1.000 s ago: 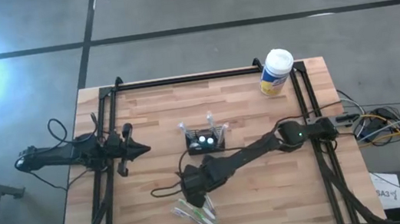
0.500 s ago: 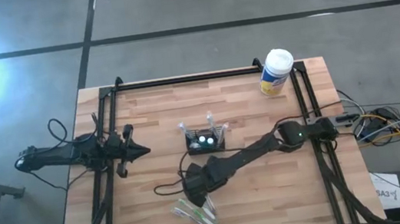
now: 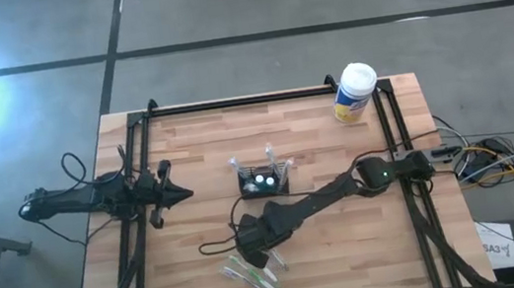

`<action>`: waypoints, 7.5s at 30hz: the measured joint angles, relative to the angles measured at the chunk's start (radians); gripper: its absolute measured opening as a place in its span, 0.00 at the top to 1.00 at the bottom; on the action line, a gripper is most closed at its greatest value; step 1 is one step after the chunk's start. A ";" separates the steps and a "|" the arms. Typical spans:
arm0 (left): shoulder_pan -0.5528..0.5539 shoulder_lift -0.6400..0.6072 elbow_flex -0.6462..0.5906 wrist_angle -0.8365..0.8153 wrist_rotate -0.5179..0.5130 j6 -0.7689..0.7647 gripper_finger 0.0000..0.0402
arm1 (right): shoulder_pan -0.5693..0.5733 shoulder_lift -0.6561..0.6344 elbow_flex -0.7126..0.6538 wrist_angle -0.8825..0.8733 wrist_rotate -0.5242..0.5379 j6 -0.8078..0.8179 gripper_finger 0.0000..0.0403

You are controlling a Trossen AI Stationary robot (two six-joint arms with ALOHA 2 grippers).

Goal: Pick & Place toothbrushing station
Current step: Put the top purple toothbrush into the black mesh organizer, then put the top green toothbrush into the black mesh organizer

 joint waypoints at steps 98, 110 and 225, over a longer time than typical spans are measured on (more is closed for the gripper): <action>0.000 0.003 0.000 -0.045 -0.005 0.013 0.98 | -0.066 -0.450 -1.445 2.478 0.602 -1.017 0.97; 0.000 0.004 0.000 -0.045 -0.007 0.013 0.98 | -0.066 -0.429 -1.440 2.479 0.600 -1.013 0.95; 0.000 0.006 0.000 -0.038 -0.007 -0.025 0.98 | 0.068 -0.133 0.223 0.106 0.042 -0.559 0.98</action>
